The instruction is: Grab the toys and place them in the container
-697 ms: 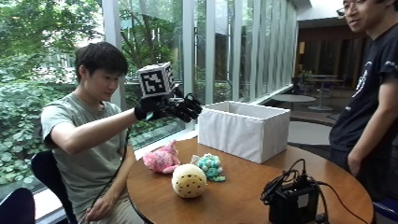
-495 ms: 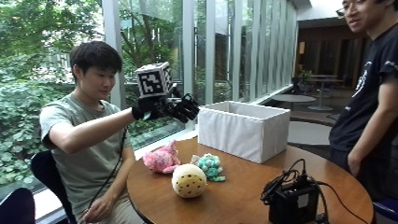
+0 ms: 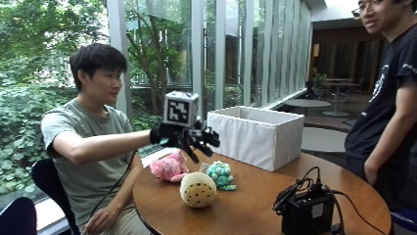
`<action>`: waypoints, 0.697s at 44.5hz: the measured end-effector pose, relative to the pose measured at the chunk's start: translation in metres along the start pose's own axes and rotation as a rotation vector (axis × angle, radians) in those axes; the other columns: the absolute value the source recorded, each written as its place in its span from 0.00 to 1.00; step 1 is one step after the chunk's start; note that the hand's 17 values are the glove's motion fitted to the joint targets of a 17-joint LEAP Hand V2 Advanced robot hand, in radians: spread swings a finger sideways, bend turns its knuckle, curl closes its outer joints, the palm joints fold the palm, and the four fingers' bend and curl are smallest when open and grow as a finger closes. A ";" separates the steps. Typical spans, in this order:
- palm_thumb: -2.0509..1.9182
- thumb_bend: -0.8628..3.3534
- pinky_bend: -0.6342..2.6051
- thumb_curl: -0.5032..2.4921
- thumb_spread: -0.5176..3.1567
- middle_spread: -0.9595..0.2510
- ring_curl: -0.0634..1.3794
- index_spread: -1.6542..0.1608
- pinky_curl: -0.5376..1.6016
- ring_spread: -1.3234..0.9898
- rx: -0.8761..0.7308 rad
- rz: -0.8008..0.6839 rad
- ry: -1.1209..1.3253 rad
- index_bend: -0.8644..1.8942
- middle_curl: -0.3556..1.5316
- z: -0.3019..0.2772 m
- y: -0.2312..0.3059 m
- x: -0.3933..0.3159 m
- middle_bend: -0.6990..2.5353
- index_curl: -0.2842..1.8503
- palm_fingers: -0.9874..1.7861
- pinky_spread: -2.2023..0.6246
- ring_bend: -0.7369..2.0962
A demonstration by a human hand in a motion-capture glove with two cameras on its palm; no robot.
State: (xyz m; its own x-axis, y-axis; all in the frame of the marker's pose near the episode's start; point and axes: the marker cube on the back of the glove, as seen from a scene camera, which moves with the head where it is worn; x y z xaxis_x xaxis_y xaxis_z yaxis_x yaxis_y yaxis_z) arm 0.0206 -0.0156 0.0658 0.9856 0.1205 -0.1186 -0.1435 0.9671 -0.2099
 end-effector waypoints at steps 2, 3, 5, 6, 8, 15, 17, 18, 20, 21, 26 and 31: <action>0.49 0.19 0.48 0.19 0.48 0.61 0.19 0.76 0.41 0.49 -0.092 0.030 0.027 0.35 0.31 0.029 -0.008 -0.001 0.27 0.20 0.36 0.75 0.45; 0.49 0.19 0.49 0.19 0.48 0.62 0.19 0.76 0.42 0.50 -0.141 0.041 0.047 0.35 0.31 0.045 -0.011 -0.001 0.26 0.20 0.34 0.76 0.46; 0.49 0.19 0.52 0.19 0.47 0.65 0.18 0.76 0.43 0.51 -0.222 0.056 0.089 0.33 0.30 0.077 -0.016 -0.001 0.25 0.19 0.30 0.76 0.44; 0.49 0.19 0.53 0.19 0.47 0.67 0.18 0.77 0.43 0.52 -0.253 0.062 0.103 0.33 0.30 0.091 -0.018 -0.001 0.25 0.19 0.28 0.77 0.44; 0.49 0.19 0.54 0.20 0.46 0.70 0.17 0.77 0.44 0.53 -0.302 0.062 0.115 0.33 0.29 0.115 -0.020 0.000 0.24 0.19 0.26 0.77 0.42; 0.54 0.21 0.56 0.22 0.46 0.74 0.18 0.76 0.44 0.56 -0.221 0.051 0.113 0.37 0.28 0.150 -0.026 0.017 0.24 0.20 0.33 0.78 0.44; 0.55 0.22 0.56 0.23 0.47 0.75 0.20 0.75 0.44 0.56 -0.178 0.043 0.084 0.38 0.28 0.150 -0.028 0.023 0.25 0.21 0.36 0.77 0.47; 0.56 0.22 0.55 0.23 0.47 0.75 0.20 0.75 0.44 0.56 -0.159 0.034 0.068 0.39 0.28 0.151 -0.029 0.023 0.25 0.22 0.38 0.77 0.48; 0.58 0.23 0.53 0.24 0.48 0.74 0.22 0.75 0.42 0.53 -0.116 0.020 0.031 0.38 0.28 0.150 -0.032 0.023 0.26 0.22 0.44 0.75 0.53; 0.58 0.23 0.54 0.25 0.48 0.74 0.22 0.75 0.42 0.52 -0.092 0.021 0.010 0.38 0.28 0.147 -0.035 0.025 0.27 0.22 0.45 0.74 0.54; 0.62 0.25 0.54 0.27 0.49 0.68 0.26 0.74 0.41 0.46 0.004 -0.004 -0.032 0.36 0.31 0.138 -0.044 0.028 0.30 0.21 0.61 0.69 0.62; 0.67 0.26 0.53 0.31 0.42 0.60 0.30 0.72 0.42 0.43 0.015 -0.033 -0.058 0.41 0.35 0.122 -0.043 0.015 0.38 0.23 0.75 0.67 0.65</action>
State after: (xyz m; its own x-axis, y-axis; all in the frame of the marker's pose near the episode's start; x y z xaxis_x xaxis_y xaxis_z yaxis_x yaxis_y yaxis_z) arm 0.0519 -0.0283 0.1914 0.9933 0.1012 -0.0553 -0.1103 0.9739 -0.1982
